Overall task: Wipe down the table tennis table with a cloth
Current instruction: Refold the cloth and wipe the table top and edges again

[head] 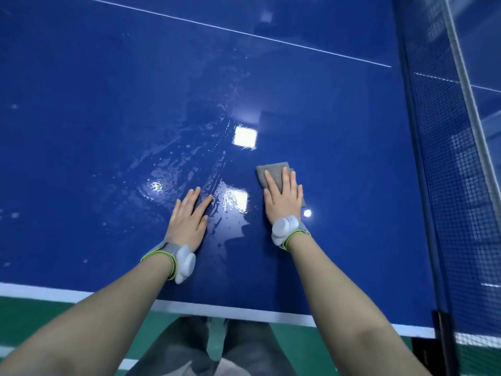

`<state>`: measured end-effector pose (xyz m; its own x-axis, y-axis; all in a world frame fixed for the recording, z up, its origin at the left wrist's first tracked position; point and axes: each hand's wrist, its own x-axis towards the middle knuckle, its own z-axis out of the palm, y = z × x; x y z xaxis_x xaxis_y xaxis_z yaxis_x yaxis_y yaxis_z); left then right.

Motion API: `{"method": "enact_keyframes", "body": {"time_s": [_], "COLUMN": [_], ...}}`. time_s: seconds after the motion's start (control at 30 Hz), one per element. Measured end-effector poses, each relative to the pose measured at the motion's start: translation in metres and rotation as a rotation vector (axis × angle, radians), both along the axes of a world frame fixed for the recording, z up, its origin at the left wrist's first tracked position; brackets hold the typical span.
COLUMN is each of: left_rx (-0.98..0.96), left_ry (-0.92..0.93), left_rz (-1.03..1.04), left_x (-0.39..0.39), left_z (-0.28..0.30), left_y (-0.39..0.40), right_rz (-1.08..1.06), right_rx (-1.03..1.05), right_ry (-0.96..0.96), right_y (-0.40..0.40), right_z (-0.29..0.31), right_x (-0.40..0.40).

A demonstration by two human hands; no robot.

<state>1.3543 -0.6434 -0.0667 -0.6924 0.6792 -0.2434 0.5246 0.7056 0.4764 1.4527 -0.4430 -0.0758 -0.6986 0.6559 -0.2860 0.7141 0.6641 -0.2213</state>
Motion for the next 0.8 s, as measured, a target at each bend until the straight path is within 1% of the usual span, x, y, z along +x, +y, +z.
{"method": "enact_keyframes", "body": {"time_s": [0.07, 0.17, 0.3, 0.37, 0.43, 0.5, 0.53, 0.57, 0.67, 0.73, 0.8], "left_rx": [-0.006, -0.011, -0.018, -0.027, -0.032, -0.037, -0.04, -0.043, -0.049, -0.054, -0.052], "left_ry": [0.0, 0.006, 0.015, 0.015, 0.021, 0.017, 0.011, 0.006, 0.004, 0.01, 0.013], "left_rz": [-0.006, -0.009, -0.024, -0.036, -0.046, -0.061, -0.066, -0.071, -0.087, -0.1, -0.099], "left_x": [0.004, 0.008, 0.012, 0.013, 0.013, 0.013, 0.014, 0.014, 0.014, 0.015, 0.015], "left_z": [0.0, 0.0, -0.002, -0.004, -0.003, -0.002, -0.001, 0.0, 0.0, 0.0, -0.001], "left_y": [-0.008, -0.018, -0.028, -0.031, -0.037, -0.041, -0.043, -0.046, -0.052, -0.057, -0.059], "right_rz": [-0.072, -0.042, 0.142, 0.268, 0.386, 0.427, 0.398, 0.322, 0.024, -0.066, -0.098], "right_rx": [0.019, 0.014, -0.023, -0.045, -0.054, -0.061, -0.052, -0.035, 0.031, 0.022, 0.047], "right_ry": [-0.019, -0.017, 0.044, 0.071, 0.117, 0.152, 0.139, 0.122, 0.129, 0.088, 0.086], "right_y": [-0.017, -0.047, -0.091, -0.101, -0.099, -0.088, -0.083, -0.08, -0.082, -0.096, -0.112], "right_z": [-0.002, -0.002, -0.002, -0.003, -0.002, 0.0, -0.002, -0.003, -0.005, -0.004, -0.006], "right_x": [-0.002, -0.006, -0.003, 0.003, 0.014, 0.027, 0.034, 0.039, 0.048, 0.044, 0.037]}}
